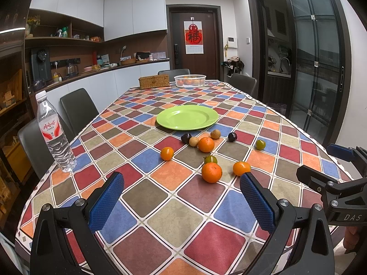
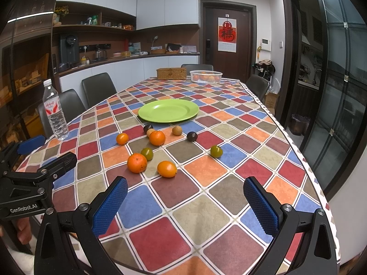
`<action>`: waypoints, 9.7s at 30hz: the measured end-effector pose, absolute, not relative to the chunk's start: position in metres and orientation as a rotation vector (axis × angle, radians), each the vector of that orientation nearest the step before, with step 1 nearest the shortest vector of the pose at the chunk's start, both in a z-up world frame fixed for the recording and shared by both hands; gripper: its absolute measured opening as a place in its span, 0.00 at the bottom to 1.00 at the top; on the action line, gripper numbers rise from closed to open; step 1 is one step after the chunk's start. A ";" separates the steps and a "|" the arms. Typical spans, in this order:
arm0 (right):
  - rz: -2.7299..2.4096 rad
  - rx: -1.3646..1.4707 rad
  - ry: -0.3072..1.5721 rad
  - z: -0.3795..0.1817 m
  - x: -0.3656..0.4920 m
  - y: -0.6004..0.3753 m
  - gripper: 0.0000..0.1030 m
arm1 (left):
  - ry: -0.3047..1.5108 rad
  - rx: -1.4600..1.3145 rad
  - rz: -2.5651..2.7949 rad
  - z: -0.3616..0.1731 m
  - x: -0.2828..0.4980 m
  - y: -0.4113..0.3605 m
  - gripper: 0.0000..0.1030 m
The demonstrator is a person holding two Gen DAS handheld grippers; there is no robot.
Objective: Organize fruits
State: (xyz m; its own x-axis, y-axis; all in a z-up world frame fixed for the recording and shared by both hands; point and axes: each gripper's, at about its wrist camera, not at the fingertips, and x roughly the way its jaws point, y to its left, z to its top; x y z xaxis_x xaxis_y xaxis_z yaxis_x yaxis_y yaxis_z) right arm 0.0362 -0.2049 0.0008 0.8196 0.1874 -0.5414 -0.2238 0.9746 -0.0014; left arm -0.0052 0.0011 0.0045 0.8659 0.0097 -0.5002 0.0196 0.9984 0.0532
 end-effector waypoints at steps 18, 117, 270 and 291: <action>0.218 -0.073 0.569 -0.001 0.034 -0.202 0.99 | 0.534 0.072 -0.023 0.003 -0.001 -0.003 1.00; 0.560 -0.099 0.704 0.004 0.224 -0.160 0.34 | 0.694 0.117 -0.253 0.005 0.177 -0.008 0.39; 0.337 -0.022 0.826 -0.038 0.209 -0.223 0.29 | 0.809 -0.001 -0.195 -0.037 0.163 -0.036 0.27; 0.398 -0.039 0.691 0.011 0.219 -0.189 0.29 | 0.629 0.062 -0.179 0.014 0.177 -0.013 0.27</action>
